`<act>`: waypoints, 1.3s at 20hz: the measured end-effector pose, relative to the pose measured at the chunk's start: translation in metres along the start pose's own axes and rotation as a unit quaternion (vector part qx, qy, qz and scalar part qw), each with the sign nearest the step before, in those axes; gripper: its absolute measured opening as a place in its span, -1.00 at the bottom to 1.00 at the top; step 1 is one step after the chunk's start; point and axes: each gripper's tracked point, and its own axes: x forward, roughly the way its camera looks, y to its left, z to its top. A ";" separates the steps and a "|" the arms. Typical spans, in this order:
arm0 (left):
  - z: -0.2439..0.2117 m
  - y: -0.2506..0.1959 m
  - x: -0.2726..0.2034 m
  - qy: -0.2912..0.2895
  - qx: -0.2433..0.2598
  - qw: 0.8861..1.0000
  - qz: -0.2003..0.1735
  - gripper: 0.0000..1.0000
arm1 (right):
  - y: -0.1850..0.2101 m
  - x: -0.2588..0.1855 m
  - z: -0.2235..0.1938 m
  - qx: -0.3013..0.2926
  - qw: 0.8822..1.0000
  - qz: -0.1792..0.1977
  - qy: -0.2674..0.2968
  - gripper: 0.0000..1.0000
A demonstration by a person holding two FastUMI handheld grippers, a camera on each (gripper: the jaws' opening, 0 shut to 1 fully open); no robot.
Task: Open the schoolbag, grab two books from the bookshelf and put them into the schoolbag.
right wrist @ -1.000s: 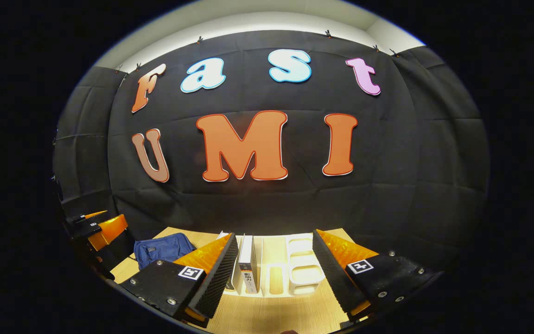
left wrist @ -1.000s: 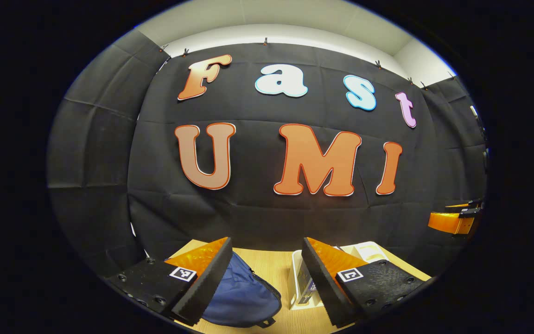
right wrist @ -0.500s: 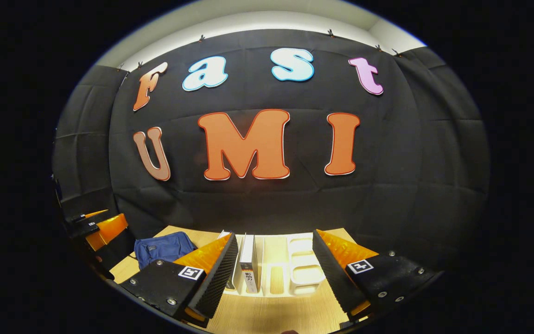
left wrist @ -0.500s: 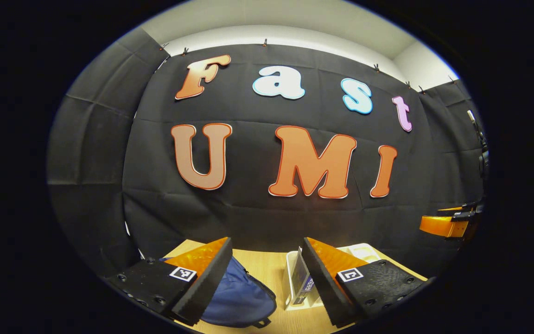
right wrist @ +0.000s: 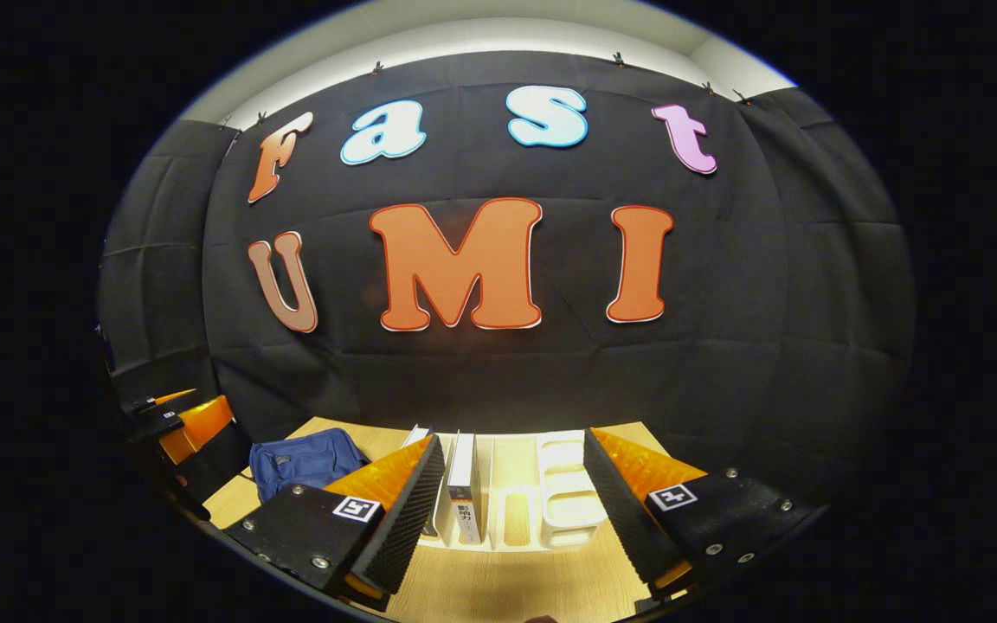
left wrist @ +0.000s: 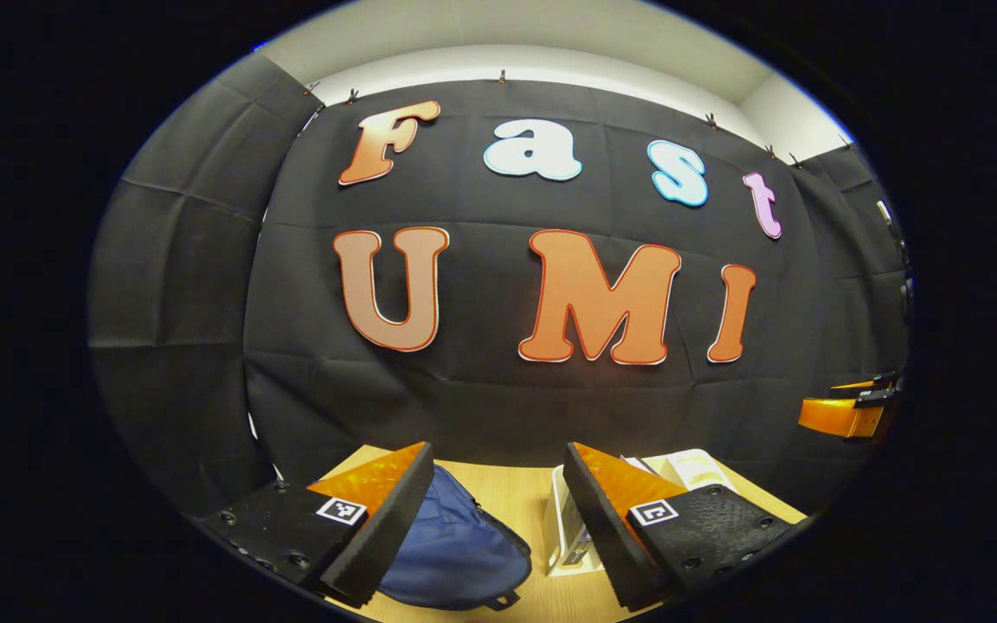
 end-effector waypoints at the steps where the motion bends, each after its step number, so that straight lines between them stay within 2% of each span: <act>1: -0.001 0.000 0.000 -0.001 0.002 1.000 0.001 0.89 | 0.000 0.001 -0.001 0.001 1.000 0.000 0.001 0.93; 17: -0.027 -0.010 0.018 0.031 0.035 0.999 -0.008 0.89 | -0.010 0.012 -0.012 0.003 1.000 -0.010 0.015 0.93; 22: -0.076 -0.013 0.035 0.079 0.095 0.992 -0.018 0.89 | -0.016 0.017 -0.027 0.011 0.999 -0.015 0.033 0.93; 25: -0.128 -0.012 0.044 0.105 0.155 0.982 -0.013 0.92 | -0.026 0.020 -0.038 0.015 0.999 -0.024 0.043 0.93; 26: -0.153 -0.011 0.047 0.126 0.184 0.975 -0.013 0.91 | -0.030 0.021 -0.041 0.017 0.998 -0.028 0.049 0.94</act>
